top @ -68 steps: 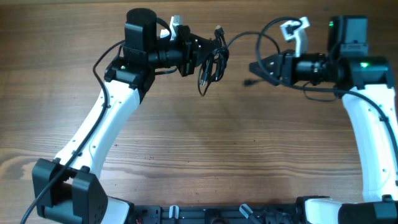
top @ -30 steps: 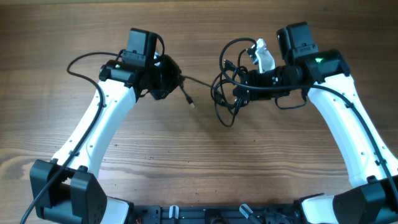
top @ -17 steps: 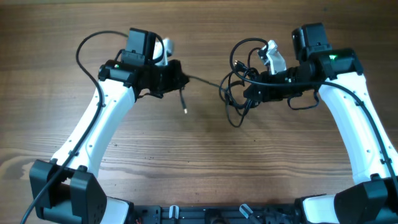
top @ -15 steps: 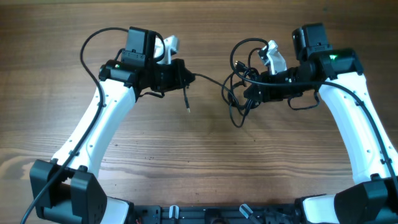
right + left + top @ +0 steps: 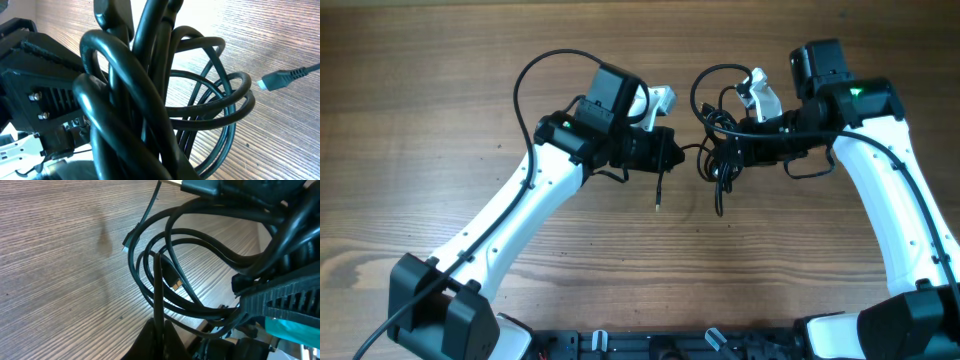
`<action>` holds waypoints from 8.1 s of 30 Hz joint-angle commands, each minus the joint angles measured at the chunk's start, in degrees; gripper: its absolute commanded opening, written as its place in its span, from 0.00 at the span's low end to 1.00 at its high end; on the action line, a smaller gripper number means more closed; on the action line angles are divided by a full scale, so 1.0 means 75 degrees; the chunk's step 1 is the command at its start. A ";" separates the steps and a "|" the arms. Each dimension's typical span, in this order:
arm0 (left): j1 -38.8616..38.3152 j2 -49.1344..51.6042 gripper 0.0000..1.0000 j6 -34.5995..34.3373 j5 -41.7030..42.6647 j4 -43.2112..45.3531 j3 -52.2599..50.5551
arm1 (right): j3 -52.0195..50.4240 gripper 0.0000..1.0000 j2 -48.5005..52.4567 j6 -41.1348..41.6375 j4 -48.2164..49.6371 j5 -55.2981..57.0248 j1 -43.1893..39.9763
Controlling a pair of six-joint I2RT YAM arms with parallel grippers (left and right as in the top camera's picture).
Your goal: Untangle cables
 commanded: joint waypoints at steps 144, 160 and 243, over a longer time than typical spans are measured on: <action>0.1413 0.0545 0.04 -0.1871 -0.3378 -0.0411 0.0026 | 0.0670 0.04 -0.1687 0.2704 0.1507 0.0746 -0.2186; 0.1746 0.0545 0.04 0.1052 0.1075 0.1142 0.0026 | 0.0647 0.41 -0.1702 0.0006 0.0749 -0.0370 -0.2396; 0.0425 0.0554 0.31 0.2369 0.2398 0.2372 0.0015 | 0.0577 0.04 -0.0562 0.0050 0.0909 -0.0137 -0.0676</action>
